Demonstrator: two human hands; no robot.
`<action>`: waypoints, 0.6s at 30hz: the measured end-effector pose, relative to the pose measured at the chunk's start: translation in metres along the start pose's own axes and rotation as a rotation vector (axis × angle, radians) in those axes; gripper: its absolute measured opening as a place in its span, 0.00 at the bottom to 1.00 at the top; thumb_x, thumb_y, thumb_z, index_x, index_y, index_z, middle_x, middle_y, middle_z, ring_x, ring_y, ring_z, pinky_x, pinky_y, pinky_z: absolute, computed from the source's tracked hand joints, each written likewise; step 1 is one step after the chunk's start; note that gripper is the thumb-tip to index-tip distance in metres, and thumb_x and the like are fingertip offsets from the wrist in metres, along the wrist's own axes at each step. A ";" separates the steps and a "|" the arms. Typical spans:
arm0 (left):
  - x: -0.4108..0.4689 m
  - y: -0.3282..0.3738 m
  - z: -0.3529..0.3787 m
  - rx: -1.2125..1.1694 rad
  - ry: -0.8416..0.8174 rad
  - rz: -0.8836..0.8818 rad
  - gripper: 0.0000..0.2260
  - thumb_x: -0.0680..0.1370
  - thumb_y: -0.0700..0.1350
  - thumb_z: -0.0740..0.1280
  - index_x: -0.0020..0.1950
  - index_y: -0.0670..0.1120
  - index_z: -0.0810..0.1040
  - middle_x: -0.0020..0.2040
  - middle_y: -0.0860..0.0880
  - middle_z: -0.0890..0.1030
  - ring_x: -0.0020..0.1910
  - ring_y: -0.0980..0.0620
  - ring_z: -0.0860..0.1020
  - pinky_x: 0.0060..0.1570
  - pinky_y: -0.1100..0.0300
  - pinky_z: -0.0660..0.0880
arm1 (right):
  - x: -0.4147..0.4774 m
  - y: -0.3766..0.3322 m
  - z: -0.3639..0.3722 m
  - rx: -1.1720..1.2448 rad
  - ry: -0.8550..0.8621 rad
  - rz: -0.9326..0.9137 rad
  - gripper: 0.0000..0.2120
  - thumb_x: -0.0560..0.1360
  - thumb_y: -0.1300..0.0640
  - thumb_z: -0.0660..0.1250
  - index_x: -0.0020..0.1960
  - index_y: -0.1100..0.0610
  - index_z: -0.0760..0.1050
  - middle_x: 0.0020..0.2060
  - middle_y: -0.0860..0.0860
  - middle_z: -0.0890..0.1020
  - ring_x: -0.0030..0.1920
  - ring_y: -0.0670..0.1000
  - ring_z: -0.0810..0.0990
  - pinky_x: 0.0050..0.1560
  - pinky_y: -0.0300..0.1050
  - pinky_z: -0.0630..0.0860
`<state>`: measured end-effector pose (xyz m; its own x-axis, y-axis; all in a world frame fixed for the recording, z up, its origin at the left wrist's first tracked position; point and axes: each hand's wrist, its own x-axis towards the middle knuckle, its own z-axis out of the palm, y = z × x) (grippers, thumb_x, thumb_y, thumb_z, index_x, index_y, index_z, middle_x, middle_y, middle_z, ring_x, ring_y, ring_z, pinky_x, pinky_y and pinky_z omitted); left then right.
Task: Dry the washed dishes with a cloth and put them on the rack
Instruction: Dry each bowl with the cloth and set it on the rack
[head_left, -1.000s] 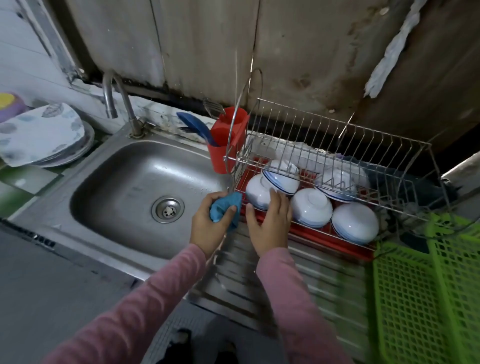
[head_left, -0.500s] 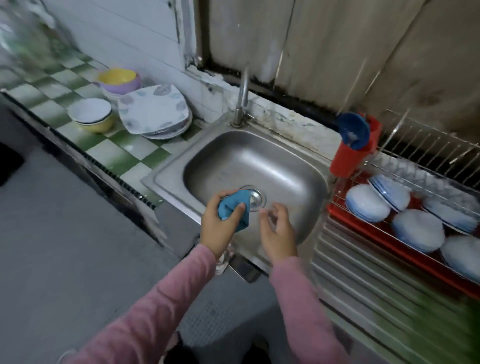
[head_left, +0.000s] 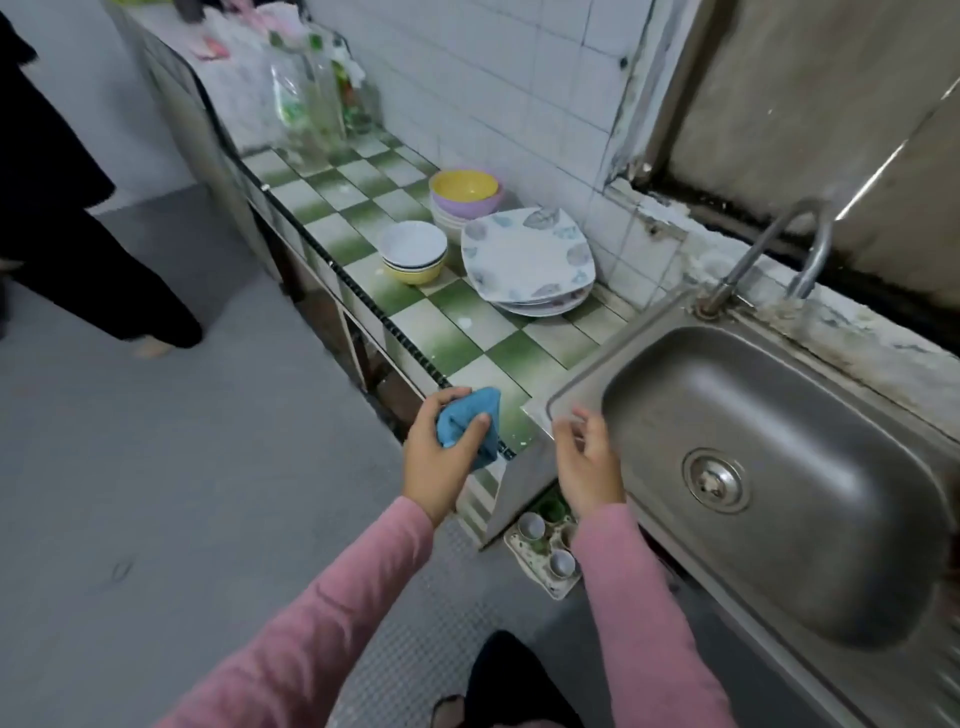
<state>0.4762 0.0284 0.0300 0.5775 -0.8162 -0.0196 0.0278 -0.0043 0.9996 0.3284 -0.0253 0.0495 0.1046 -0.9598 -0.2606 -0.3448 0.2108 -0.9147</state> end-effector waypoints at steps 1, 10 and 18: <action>0.011 -0.001 -0.010 0.002 0.023 -0.005 0.12 0.76 0.37 0.71 0.58 0.43 0.77 0.55 0.49 0.79 0.50 0.55 0.79 0.44 0.65 0.79 | 0.009 -0.004 0.012 -0.004 -0.011 0.000 0.15 0.82 0.52 0.61 0.68 0.53 0.69 0.55 0.50 0.78 0.54 0.49 0.75 0.54 0.41 0.67; 0.161 -0.016 -0.070 -0.006 0.127 -0.047 0.11 0.77 0.40 0.71 0.57 0.47 0.77 0.57 0.44 0.79 0.51 0.45 0.80 0.46 0.49 0.83 | 0.116 -0.049 0.118 -0.044 -0.080 0.031 0.15 0.83 0.52 0.59 0.69 0.51 0.67 0.51 0.46 0.74 0.52 0.47 0.72 0.53 0.40 0.65; 0.316 -0.009 -0.108 0.034 0.118 -0.108 0.11 0.76 0.43 0.72 0.56 0.54 0.77 0.58 0.45 0.79 0.54 0.41 0.80 0.49 0.42 0.82 | 0.242 -0.108 0.200 -0.069 -0.048 0.099 0.17 0.83 0.55 0.59 0.70 0.54 0.68 0.61 0.52 0.76 0.56 0.50 0.73 0.55 0.42 0.66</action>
<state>0.7464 -0.1671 0.0130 0.6642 -0.7366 -0.1273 0.0686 -0.1094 0.9916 0.5772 -0.2436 0.0237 0.1111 -0.9245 -0.3646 -0.4186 0.2892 -0.8609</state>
